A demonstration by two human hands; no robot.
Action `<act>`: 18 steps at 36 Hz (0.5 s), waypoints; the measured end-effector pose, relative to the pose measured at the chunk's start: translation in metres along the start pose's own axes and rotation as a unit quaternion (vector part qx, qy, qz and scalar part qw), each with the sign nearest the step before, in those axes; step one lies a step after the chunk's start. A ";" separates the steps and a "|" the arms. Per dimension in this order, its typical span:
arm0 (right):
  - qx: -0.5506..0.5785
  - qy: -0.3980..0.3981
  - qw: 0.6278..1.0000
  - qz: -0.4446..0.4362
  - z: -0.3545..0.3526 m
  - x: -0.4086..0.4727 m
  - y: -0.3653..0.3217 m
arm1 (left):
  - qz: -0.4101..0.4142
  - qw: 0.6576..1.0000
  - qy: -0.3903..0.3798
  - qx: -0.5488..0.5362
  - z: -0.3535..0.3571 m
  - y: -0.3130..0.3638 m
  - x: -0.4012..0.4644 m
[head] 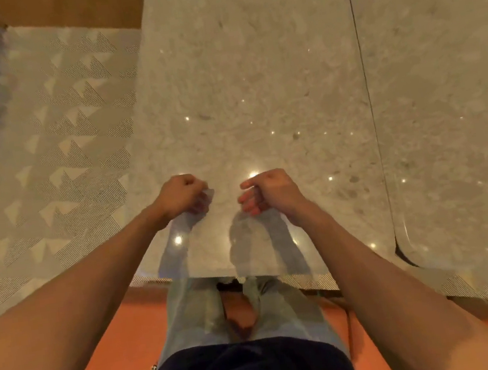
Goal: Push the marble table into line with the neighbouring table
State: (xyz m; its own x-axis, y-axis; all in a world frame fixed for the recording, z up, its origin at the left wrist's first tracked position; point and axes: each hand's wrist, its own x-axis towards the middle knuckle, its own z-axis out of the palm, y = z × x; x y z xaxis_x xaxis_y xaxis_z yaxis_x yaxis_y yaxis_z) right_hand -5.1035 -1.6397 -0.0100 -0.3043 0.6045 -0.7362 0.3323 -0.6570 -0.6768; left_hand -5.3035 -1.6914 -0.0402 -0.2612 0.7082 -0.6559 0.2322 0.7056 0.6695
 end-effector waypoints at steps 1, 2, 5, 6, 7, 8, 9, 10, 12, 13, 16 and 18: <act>-0.001 -0.010 1.000 -0.009 0.011 0.002 -0.015 | 0.011 0.999 0.008 -0.048 -0.005 0.011 0.003; -0.002 -0.020 1.000 -0.017 0.022 0.004 -0.029 | 0.018 0.996 0.010 -0.093 -0.011 0.021 0.005; -0.004 -0.037 0.999 -0.027 0.047 0.012 -0.062 | 0.043 0.978 0.017 -0.201 -0.039 0.043 0.009; -0.006 -0.041 0.999 -0.032 0.054 0.016 -0.071 | 0.051 0.973 0.024 -0.226 -0.051 0.048 0.011; -0.011 -0.041 0.998 -0.039 0.061 0.021 -0.079 | 0.057 0.967 0.030 -0.246 -0.063 0.052 0.014; -0.010 -0.035 0.998 -0.048 0.068 0.027 -0.086 | 0.060 0.962 0.034 -0.262 -0.075 0.056 0.017; 0.000 -0.023 0.998 -0.056 0.075 0.033 -0.093 | 0.061 0.958 0.038 -0.278 -0.087 0.058 0.021; 0.018 -0.010 0.998 -0.059 0.084 0.039 -0.101 | 0.063 0.954 0.041 -0.291 -0.100 0.059 0.025; 0.040 0.009 0.997 -0.065 0.102 0.050 -0.116 | 0.066 0.945 0.049 -0.318 -0.124 0.061 0.036; 0.034 0.016 0.997 -0.074 0.115 0.056 -0.124 | 0.067 0.940 0.055 -0.331 -0.138 0.060 0.042; -0.006 0.041 0.991 -0.125 0.153 0.077 -0.150 | 0.073 0.929 0.065 -0.357 -0.179 0.054 0.064; -0.024 0.060 0.985 -0.158 0.181 0.093 -0.169 | 0.087 0.929 0.058 -0.355 -0.210 0.050 0.082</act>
State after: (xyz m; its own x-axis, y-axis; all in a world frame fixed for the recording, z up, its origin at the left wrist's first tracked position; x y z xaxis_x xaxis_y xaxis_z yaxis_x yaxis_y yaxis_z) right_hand -5.3492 -1.5544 0.0357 -0.2933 0.8262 -0.4811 0.2812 -0.4064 -0.8694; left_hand -5.5101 -1.6030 0.0125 -0.3856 0.7746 -0.5012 -0.3861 0.3579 0.8502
